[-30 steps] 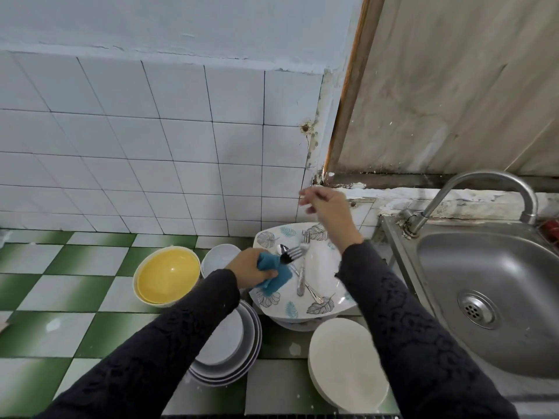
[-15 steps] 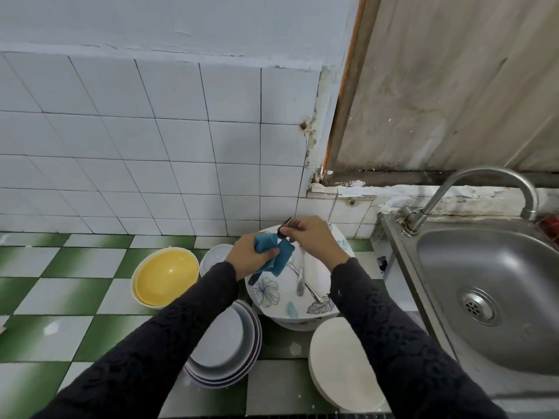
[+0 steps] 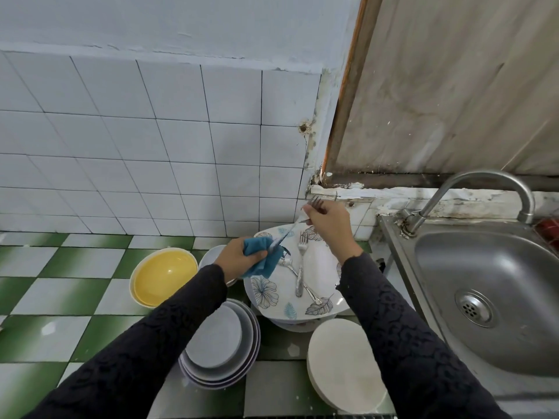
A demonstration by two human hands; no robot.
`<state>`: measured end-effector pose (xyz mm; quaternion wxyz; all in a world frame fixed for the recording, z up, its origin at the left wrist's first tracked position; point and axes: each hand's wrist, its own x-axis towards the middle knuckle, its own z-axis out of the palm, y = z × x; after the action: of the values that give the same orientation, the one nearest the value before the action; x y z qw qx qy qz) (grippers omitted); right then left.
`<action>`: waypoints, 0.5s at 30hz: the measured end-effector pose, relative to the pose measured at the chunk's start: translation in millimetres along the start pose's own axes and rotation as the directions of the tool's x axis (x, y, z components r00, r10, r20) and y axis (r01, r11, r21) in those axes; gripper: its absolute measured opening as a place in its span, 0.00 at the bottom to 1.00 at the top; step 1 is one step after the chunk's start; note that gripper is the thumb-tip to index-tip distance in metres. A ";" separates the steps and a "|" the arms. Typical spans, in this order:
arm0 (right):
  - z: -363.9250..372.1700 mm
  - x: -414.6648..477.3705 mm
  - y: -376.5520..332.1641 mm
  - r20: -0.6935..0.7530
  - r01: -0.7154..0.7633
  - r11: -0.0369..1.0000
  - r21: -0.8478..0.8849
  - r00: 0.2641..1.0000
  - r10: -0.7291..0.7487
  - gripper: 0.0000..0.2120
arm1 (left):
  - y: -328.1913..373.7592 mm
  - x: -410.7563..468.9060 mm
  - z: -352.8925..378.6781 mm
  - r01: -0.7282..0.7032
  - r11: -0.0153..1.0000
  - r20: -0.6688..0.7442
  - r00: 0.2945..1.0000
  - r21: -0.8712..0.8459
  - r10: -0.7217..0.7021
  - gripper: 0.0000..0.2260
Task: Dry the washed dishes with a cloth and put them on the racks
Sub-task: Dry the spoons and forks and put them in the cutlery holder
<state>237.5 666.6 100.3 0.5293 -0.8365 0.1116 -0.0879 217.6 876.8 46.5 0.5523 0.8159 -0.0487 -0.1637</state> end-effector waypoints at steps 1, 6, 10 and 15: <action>-2.9 0.4 1.2 -0.017 -0.011 1.000 -0.002 1.000 0.011 0.12 | -2.2 0.4 -1.0 0.000 1.000 -0.040 0.999 0.008 0.000 0.02; 1.2 -9.9 4.7 0.007 -0.068 0.992 -0.105 0.998 0.069 0.14 | 3.4 9.1 17.0 -0.035 0.995 -0.365 0.931 -0.097 -0.003 0.07; 20.6 -21.8 -1.4 0.040 -0.089 0.988 -0.123 0.995 0.095 0.12 | 22.6 4.1 49.1 -0.228 0.973 -0.146 0.964 -0.033 0.221 0.19; 5.4 -16.0 -2.2 -0.063 -0.145 0.986 -0.086 0.988 0.140 0.16 | -6.6 5.8 44.9 -0.224 0.948 -0.037 0.970 0.225 0.238 0.25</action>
<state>223.8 676.7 99.6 0.4927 -0.8465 0.1899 -0.0682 207.9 838.1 24.2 0.4757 0.8653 -0.1442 -0.0653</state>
